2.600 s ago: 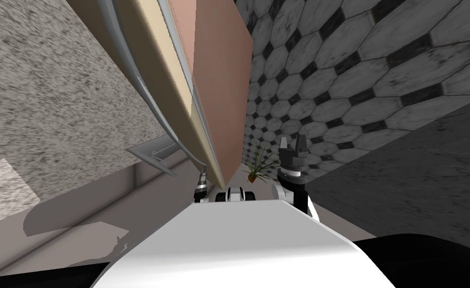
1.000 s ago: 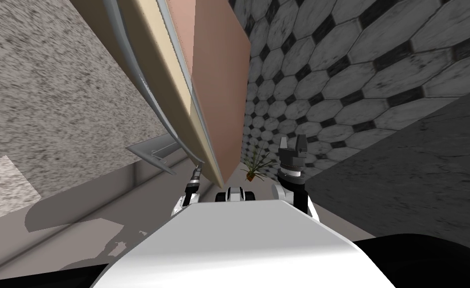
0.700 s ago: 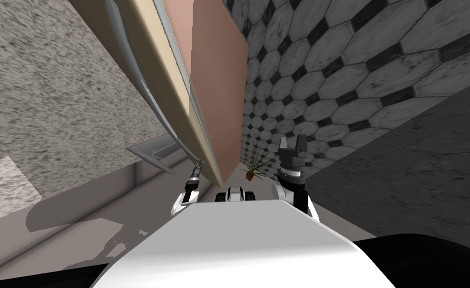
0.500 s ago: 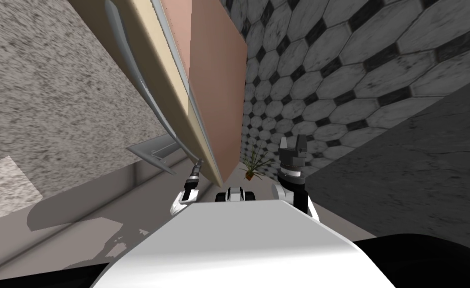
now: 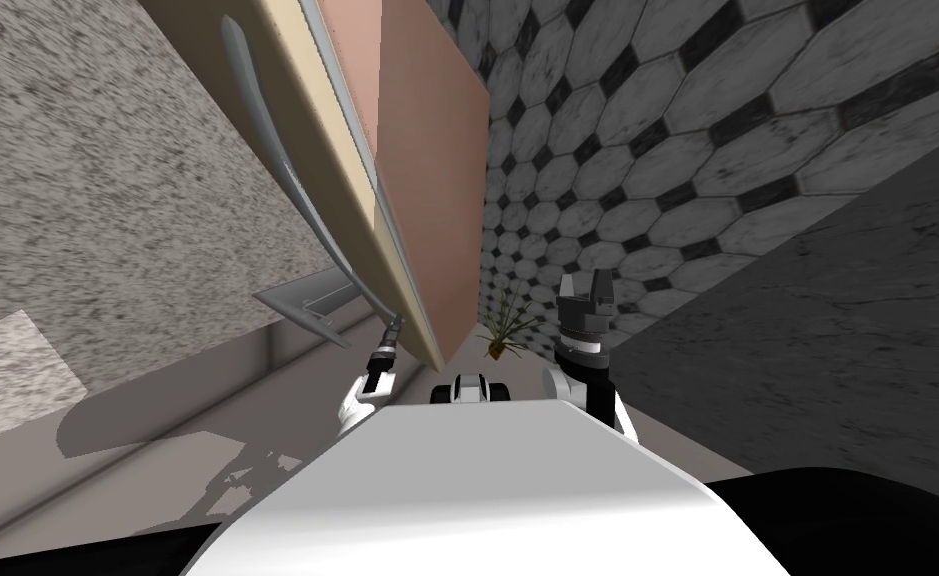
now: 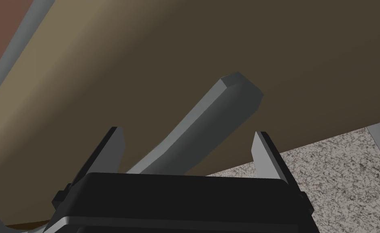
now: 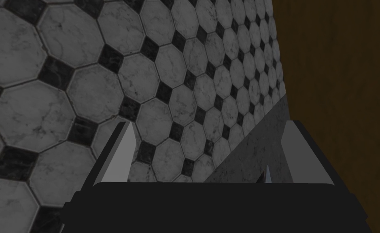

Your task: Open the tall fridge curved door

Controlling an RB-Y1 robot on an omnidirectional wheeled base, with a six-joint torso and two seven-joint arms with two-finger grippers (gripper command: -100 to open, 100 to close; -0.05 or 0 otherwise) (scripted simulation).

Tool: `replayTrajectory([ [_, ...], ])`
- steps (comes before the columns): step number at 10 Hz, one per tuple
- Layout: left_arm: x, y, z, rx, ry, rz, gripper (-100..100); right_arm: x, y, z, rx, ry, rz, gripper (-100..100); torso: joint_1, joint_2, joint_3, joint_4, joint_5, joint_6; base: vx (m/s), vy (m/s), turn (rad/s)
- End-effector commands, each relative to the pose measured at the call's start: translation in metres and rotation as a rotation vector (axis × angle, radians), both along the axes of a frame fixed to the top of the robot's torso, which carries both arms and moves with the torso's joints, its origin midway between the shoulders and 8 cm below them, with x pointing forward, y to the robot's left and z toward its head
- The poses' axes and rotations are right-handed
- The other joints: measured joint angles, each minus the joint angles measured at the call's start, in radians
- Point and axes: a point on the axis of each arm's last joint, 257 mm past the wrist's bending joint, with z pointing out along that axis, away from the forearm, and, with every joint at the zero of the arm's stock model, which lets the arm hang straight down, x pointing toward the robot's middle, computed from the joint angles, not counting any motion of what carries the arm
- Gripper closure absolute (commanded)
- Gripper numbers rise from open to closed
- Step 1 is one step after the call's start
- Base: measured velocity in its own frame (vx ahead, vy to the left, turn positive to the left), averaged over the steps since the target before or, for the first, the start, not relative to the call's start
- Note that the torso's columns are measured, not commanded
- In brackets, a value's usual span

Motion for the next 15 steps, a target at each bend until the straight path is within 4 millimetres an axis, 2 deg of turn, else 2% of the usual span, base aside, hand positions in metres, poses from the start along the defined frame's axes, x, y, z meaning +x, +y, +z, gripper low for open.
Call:
replayTrajectory([
  [1, 0.007, 0.006, 0.005, 0.011, 0.018, 0.009, -100, 0.000, 0.000, 0.000, 0.000, 0.000, 0.000, 0, 0.000, 0.000, 0.000, 0.000, 0.000, 0.000, -0.028, -0.028, 0.000],
  [15, 0.042, 0.065, 0.064, 0.170, 0.098, 0.079, -100, 0.000, 0.000, 0.000, 0.000, 0.000, 0.000, 0, 0.001, 0.000, 0.000, 0.000, 0.000, 0.000, -0.030, -0.032, -0.001],
])
